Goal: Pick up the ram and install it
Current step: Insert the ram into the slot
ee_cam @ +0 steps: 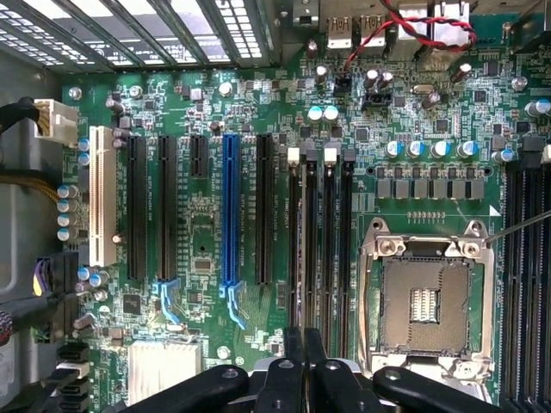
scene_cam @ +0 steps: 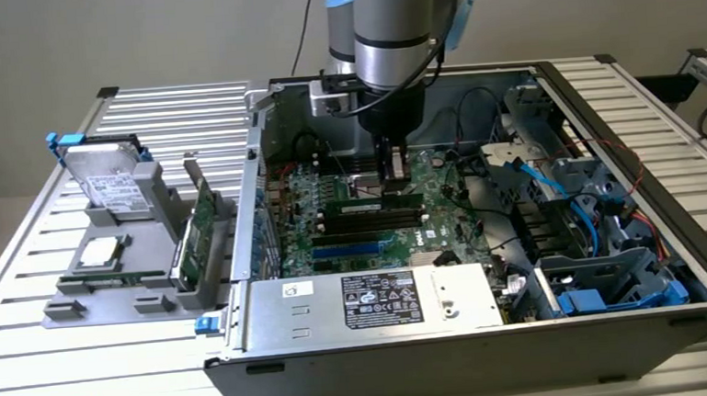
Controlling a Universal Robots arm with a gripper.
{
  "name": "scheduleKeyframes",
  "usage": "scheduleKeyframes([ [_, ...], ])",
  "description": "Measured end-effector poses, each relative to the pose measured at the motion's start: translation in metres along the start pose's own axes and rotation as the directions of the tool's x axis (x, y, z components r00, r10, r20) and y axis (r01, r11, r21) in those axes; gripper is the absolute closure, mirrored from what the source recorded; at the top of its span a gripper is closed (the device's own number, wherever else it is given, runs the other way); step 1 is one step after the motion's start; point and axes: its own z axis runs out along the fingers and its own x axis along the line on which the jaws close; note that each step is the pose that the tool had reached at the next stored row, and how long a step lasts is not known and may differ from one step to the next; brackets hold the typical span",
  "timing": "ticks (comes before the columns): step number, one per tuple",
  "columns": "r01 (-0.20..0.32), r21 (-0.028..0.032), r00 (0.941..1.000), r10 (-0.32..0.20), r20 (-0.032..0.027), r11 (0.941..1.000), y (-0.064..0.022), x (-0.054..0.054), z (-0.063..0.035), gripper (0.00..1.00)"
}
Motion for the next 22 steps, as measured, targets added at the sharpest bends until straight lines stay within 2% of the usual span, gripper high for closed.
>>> scheduleKeyframes([
  [4, 0.0, 0.0047, 1.0, 0.0, -0.001, 1.0, 0.0022, -0.0002, 0.0012, 0.87],
  [13, 0.0, 0.0055, 0.9999, 0.0, -0.0162, 1.0, 0.0028, -0.0007, 0.0053, 0.87],
  [22, 0.0, 0.0076, 0.9998, 0.0, -0.0198, 1.0, 0.0033, -0.0022, 0.0071, 0.87],
])
